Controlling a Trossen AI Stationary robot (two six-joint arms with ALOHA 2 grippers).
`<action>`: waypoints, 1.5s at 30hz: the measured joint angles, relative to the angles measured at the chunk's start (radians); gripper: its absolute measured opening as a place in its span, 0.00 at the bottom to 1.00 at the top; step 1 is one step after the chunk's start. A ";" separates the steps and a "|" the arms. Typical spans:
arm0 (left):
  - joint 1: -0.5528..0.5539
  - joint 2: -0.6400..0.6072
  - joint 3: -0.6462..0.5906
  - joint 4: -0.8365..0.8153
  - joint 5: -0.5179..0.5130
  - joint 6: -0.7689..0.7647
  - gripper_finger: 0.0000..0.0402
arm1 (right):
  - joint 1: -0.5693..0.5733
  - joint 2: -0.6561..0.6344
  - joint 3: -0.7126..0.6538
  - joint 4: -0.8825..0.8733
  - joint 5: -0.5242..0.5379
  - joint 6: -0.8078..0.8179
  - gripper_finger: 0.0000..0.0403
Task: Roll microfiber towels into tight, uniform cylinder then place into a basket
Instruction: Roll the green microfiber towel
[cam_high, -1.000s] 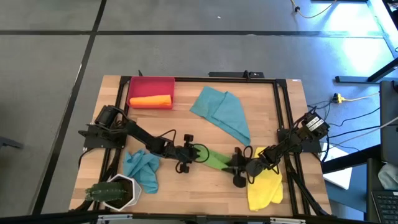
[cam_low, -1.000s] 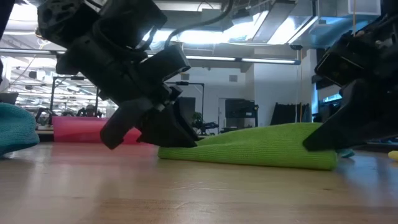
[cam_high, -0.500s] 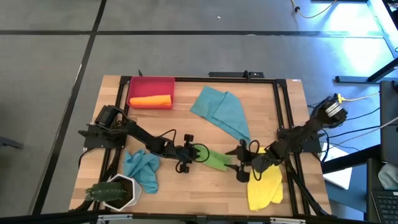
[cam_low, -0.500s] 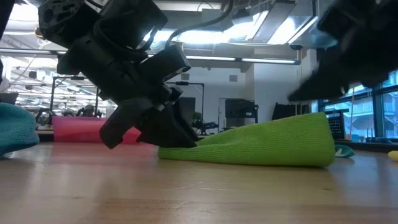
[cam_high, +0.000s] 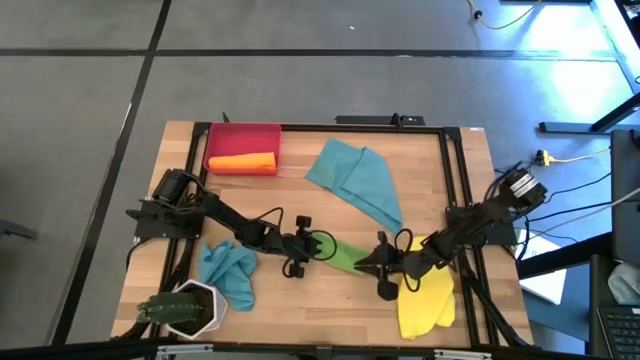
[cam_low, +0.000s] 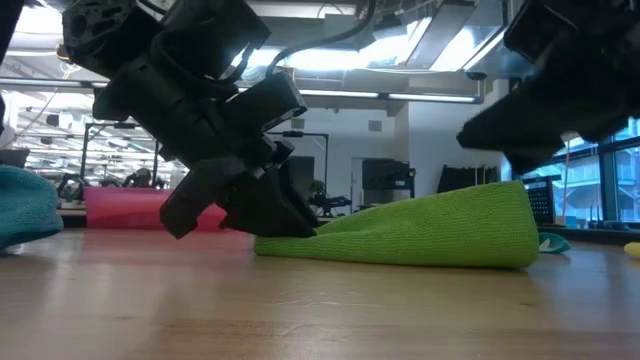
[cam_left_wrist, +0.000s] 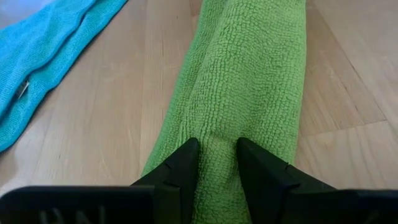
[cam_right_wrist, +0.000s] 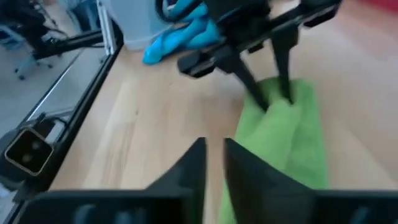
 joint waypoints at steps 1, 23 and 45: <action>0.000 0.000 0.000 0.000 0.000 0.000 0.26 | -0.002 0.019 0.000 0.022 -0.009 -0.007 0.08; 0.002 0.001 0.000 0.001 -0.002 0.000 0.26 | -0.077 0.141 0.172 -0.337 0.011 0.119 0.03; -0.078 -0.106 0.069 -0.114 -0.196 0.146 0.45 | -0.077 0.138 0.172 -0.495 0.020 0.272 0.03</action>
